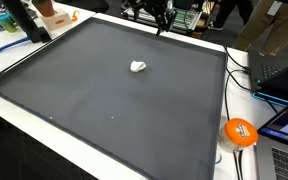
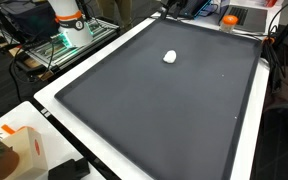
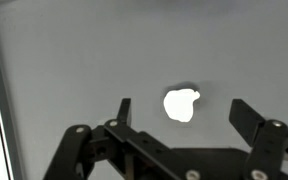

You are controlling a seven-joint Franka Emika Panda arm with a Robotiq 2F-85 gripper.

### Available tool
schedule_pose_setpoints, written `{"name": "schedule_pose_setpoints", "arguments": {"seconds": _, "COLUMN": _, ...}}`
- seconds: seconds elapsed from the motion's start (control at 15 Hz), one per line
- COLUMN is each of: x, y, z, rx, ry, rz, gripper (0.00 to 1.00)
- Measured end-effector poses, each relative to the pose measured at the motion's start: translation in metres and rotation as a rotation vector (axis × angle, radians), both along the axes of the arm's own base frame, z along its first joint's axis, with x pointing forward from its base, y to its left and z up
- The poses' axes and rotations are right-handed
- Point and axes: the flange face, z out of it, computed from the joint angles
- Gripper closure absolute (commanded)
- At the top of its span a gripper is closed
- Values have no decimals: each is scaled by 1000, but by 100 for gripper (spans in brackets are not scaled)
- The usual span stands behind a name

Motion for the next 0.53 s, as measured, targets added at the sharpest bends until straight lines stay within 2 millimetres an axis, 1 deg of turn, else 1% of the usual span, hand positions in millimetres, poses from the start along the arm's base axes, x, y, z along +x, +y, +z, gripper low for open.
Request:
{"name": "schedule_pose_setpoints", "arguments": {"seconds": 0.13, "x": 20, "y": -7, "z": 5, "rx": -2, "ry": 75, "rz": -33, "gripper": 0}}
{"name": "schedule_pose_setpoints", "arguments": {"seconds": 0.27, "x": 40, "y": -15, "z": 2, "rx": 34, "ry": 159, "rz": -23, "gripper": 0}}
{"name": "schedule_pose_setpoints", "arguments": {"seconds": 0.4, "x": 63, "y": -20, "z": -10, "rx": 108, "ry": 217, "rz": 3, "gripper": 0}}
{"name": "schedule_pose_setpoints", "arguments": {"seconds": 0.53, "x": 85, "y": -27, "z": -29, "rx": 189, "ry": 267, "rz": 14, "gripper": 0}}
